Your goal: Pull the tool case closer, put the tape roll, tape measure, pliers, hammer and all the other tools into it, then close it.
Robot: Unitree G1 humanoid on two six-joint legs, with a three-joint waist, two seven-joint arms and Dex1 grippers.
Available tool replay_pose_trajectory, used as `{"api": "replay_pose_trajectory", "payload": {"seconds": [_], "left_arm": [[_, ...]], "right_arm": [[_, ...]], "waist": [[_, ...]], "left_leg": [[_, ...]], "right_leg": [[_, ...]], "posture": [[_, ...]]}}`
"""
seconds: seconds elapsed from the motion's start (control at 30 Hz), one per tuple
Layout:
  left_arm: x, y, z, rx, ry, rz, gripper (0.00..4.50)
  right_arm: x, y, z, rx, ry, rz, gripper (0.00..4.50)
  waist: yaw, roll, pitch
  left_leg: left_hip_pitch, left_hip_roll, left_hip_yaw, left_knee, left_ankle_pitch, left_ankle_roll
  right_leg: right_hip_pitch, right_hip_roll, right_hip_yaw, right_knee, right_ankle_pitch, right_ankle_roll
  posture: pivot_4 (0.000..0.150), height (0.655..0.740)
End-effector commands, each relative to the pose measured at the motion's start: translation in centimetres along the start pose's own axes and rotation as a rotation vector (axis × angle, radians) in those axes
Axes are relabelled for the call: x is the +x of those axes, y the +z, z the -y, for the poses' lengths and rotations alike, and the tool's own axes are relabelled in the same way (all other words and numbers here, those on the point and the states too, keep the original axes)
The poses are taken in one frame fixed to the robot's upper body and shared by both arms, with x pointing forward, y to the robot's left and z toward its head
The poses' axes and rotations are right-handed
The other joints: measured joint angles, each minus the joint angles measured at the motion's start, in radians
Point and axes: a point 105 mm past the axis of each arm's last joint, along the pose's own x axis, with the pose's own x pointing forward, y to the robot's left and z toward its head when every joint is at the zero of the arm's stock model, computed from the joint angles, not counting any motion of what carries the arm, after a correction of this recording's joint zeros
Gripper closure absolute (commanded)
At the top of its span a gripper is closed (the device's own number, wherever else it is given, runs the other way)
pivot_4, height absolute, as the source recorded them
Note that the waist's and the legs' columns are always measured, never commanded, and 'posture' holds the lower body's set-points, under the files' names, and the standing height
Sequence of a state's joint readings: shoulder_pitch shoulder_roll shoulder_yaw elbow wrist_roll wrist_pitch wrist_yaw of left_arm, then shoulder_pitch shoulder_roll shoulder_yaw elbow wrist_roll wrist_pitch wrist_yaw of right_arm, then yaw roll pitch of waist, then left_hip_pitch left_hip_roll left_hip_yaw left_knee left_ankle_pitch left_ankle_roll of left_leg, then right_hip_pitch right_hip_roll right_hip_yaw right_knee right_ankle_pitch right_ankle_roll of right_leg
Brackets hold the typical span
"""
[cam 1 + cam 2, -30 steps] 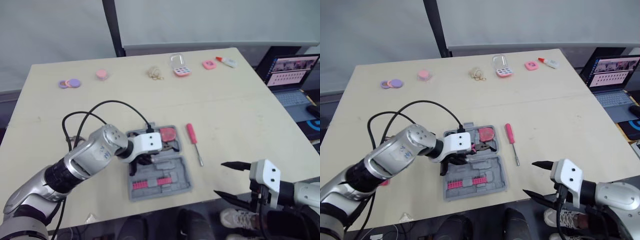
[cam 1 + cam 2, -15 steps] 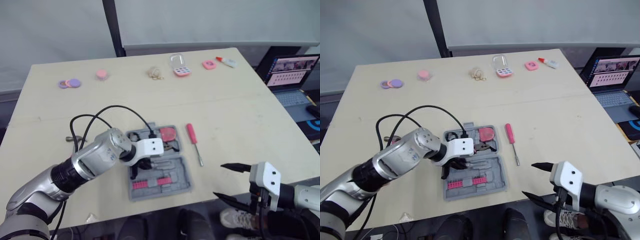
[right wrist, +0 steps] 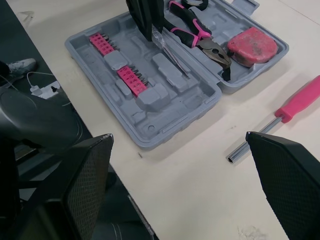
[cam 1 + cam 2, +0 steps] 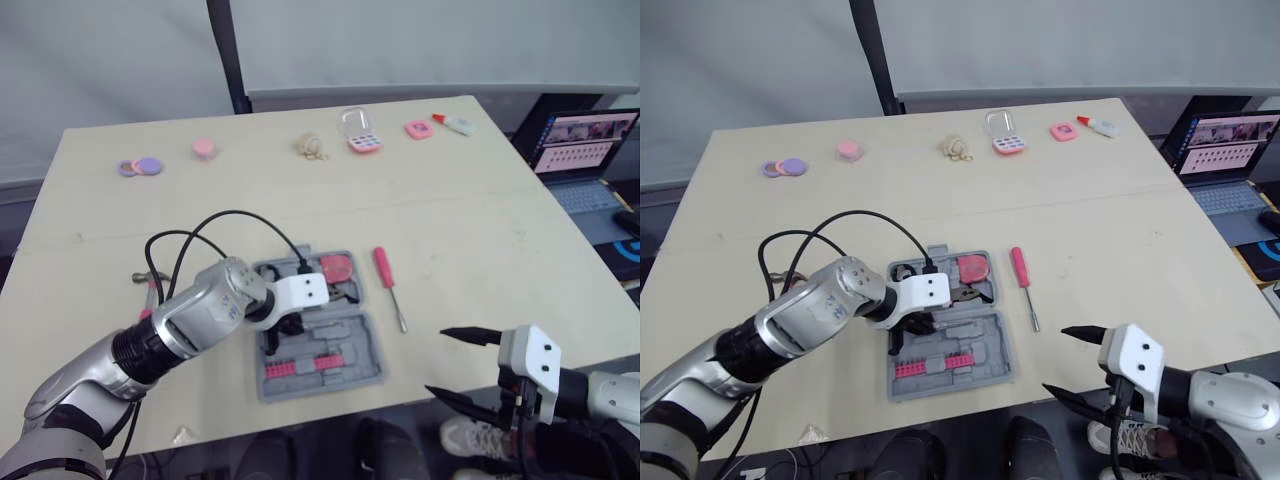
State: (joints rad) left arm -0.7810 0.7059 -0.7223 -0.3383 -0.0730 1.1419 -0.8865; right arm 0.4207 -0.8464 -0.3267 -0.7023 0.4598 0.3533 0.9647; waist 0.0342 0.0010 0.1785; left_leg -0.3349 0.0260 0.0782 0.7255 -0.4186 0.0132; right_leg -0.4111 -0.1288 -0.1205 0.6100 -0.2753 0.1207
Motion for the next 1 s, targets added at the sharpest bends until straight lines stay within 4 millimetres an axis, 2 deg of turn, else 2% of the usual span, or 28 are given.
{"api": "replay_pose_trajectory", "payload": {"seconds": [0.03, 1.0], "left_arm": [[-0.6, 1.1, -0.4, 0.020, 0.025, 0.023, 4.44], [0.6, 1.3, -0.4, 0.045, -0.010, 0.007, 4.44]], "right_arm": [[-0.1, 0.8, 0.0, -0.034, -0.026, 0.022, 0.00], [-0.5, 0.9, 0.0, -0.027, -0.060, 0.017, 0.00]], "waist": [[0.001, 0.000, 0.000], [0.018, 0.000, 0.000]], "left_leg": [[0.000, 0.000, 0.000, 0.000, 0.000, 0.000], [0.000, 0.000, 0.000, 0.002, 0.000, 0.000]], "right_leg": [[0.000, 0.000, 0.000, 0.000, 0.000, 0.000], [0.000, 0.000, 0.000, 0.001, 0.000, 0.000]], "posture": [[0.150, 0.7287], [0.150, 0.7287]]}}
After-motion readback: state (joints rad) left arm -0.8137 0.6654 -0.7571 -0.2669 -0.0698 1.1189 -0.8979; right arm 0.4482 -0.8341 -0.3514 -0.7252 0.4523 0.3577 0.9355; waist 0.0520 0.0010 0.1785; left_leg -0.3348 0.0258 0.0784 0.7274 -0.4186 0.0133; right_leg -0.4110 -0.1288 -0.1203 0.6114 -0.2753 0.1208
